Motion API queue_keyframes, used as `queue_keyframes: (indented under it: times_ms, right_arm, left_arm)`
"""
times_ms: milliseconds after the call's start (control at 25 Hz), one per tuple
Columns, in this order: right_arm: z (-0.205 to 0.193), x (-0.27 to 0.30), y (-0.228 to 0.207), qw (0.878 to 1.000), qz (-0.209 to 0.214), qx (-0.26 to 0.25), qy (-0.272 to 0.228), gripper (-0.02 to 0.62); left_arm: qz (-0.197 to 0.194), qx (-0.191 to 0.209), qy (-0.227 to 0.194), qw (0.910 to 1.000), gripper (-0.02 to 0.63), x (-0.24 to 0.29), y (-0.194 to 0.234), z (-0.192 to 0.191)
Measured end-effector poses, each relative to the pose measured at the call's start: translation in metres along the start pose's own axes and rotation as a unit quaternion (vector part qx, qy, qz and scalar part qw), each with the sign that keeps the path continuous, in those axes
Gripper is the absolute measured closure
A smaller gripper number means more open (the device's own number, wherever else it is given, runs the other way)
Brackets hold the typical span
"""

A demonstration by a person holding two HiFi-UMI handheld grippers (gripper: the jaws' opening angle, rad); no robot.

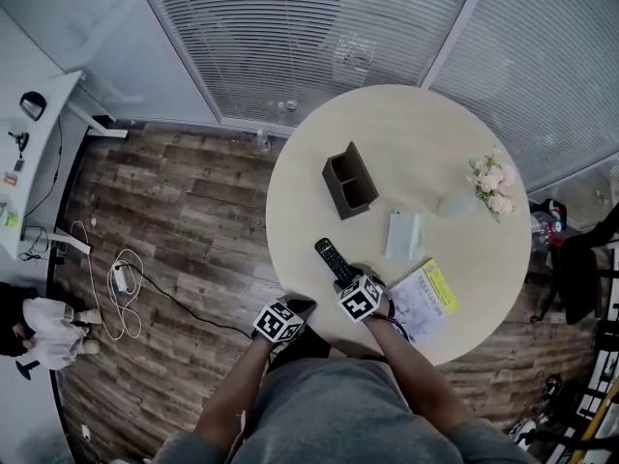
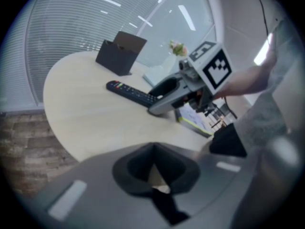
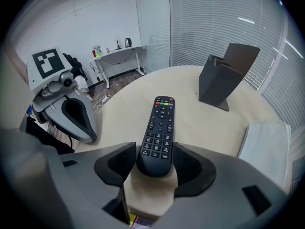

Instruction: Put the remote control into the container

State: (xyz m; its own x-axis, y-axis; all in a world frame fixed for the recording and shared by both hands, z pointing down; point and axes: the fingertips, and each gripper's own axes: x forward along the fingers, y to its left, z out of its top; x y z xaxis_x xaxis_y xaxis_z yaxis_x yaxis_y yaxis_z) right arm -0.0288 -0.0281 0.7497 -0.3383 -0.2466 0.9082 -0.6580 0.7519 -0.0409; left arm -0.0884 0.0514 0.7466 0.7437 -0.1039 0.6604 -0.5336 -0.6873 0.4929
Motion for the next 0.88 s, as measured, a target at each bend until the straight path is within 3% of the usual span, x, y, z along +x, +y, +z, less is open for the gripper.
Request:
queue_keyframes:
  times_ms: [880]
  right_arm:
    - [-0.0008,0.0031,-0.0004,1.000,0.003,-0.003,0.016,0.368]
  left_arm:
    - [-0.002,-0.009,-0.008,0.9999,0.611,0.0010,0.0013,-0.0002]
